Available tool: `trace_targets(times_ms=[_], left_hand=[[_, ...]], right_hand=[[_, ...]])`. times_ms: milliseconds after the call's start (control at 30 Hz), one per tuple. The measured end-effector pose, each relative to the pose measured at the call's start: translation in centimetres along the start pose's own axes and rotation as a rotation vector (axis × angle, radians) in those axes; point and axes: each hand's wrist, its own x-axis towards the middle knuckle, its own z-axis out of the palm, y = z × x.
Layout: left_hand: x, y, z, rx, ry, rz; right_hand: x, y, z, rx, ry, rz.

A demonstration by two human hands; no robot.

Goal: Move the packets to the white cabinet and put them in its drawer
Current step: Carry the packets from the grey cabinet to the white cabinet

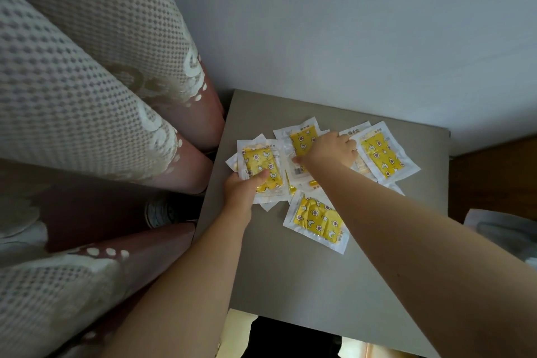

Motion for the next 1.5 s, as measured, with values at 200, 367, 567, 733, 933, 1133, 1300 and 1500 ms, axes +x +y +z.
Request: trace_targets(times_ms=[200,367,567,733,933,1133,1300,1500], left_hand=[[-0.3,0.2,-0.2,-0.057,-0.071,-0.009],[-0.2,0.6,-0.2,-0.125,-0.069,-0.090],[-1.0,1.6,-0.9,-0.133,-0.069,-0.029],[-3.3,3.5,-1.1,-0.099,0.000,0.073],[-9.0,5.2,1.0,0.047,-0.135,0.101],[-16.4,4.5,2.4,0.003,-0.255,0.077],[-22.0,3.6,0.9,0.106,-0.314,0.116],[-28.4,1.4,-2.2,0.140,-0.300,0.169]], right_hand=[[-0.2,-0.2,0.1,-0.016,0.001,0.005],[-0.8,0.4,0.3,0.010,0.119,-0.162],[-0.7,3.8,-1.4,0.940,-0.215,0.032],[-2.6,7.7,-4.4,1.420,-0.576,0.144],[-6.0,10.4,-6.4,1.546,-0.803,-0.019],[-10.0,13.1,-6.0,1.533,-0.628,-0.157],[-14.6,16.2,-6.0,1.391,-0.391,-0.067],[-22.6,19.4,-4.1,1.332,-0.399,-0.031]])
